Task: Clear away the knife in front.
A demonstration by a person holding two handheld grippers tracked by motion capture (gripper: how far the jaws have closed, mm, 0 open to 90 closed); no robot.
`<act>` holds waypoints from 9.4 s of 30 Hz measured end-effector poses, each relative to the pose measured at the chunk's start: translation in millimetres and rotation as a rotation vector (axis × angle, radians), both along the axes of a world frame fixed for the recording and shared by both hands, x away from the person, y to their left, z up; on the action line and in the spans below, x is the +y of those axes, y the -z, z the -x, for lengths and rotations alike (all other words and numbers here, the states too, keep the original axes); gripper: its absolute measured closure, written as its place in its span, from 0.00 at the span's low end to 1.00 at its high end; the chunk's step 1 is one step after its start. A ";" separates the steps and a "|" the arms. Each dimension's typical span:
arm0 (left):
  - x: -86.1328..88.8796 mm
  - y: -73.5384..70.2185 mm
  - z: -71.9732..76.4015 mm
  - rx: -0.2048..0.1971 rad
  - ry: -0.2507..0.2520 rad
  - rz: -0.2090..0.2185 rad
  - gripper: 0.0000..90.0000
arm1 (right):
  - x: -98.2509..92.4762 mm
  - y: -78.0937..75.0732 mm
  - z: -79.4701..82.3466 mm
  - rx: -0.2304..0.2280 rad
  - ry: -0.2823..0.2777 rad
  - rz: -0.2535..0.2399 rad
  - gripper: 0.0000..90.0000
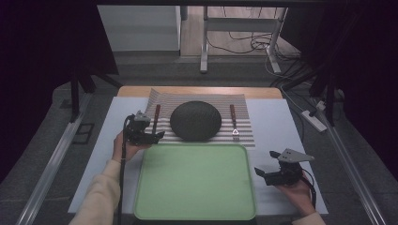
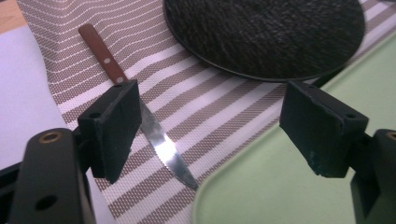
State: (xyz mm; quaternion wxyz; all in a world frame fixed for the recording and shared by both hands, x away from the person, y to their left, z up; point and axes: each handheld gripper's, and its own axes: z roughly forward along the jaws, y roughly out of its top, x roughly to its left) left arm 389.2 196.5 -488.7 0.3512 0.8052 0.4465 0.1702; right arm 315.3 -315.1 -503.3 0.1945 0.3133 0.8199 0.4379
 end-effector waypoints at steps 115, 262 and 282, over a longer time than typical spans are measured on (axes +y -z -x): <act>43.3 18.9 -127.6 0.068 -0.092 -0.098 0.99 | -7.5 2.9 8.3 0.011 0.004 -0.031 0.09; -23.3 -53.6 -17.8 0.244 0.397 -0.336 0.86 | -6.0 7.7 7.0 0.040 0.003 0.033 0.09; -40.9 -18.0 23.4 0.227 0.415 -0.301 0.99 | -4.3 7.3 7.0 0.039 0.010 0.040 0.09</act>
